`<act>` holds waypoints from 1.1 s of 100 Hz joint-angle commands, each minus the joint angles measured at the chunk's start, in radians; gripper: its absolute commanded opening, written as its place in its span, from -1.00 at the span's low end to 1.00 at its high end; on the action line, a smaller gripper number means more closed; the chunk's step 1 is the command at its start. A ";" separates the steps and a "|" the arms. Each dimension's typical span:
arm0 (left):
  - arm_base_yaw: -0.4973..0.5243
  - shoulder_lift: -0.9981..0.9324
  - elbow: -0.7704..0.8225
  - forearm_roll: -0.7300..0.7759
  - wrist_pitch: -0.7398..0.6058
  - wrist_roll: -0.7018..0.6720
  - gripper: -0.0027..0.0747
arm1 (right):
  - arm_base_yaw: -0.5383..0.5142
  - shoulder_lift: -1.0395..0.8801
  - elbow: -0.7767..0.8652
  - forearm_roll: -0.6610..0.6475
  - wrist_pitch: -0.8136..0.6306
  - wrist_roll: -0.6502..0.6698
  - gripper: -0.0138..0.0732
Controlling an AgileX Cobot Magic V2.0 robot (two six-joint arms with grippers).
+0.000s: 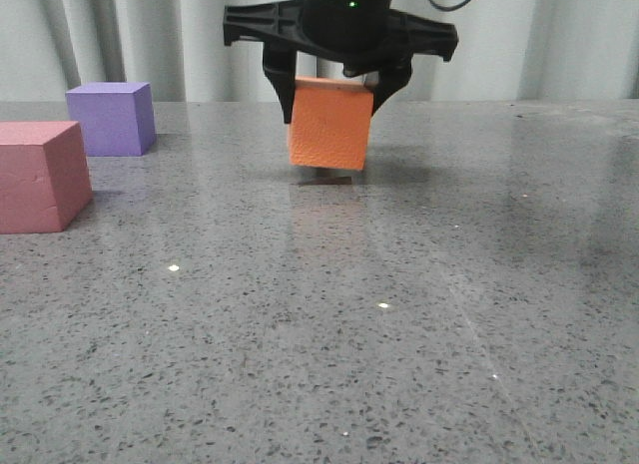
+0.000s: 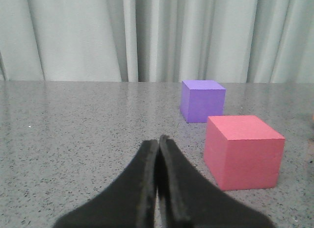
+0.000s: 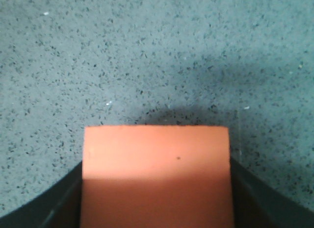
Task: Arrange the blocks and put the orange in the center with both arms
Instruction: 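Carry the orange cube with the right gripper to the table center, then open the right gripper and lift it off the orange cube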
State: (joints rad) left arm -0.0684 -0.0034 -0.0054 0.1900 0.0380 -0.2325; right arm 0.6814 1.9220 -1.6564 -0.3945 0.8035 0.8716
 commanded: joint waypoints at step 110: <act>0.003 -0.033 0.056 -0.008 -0.079 -0.001 -0.96 | 0.014 -0.194 -0.038 -0.168 -0.013 0.031 0.82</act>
State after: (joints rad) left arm -0.0684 -0.0034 -0.0054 0.1900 0.0363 -0.2325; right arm 0.6965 1.8321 -1.6586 -0.4575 0.7962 0.9030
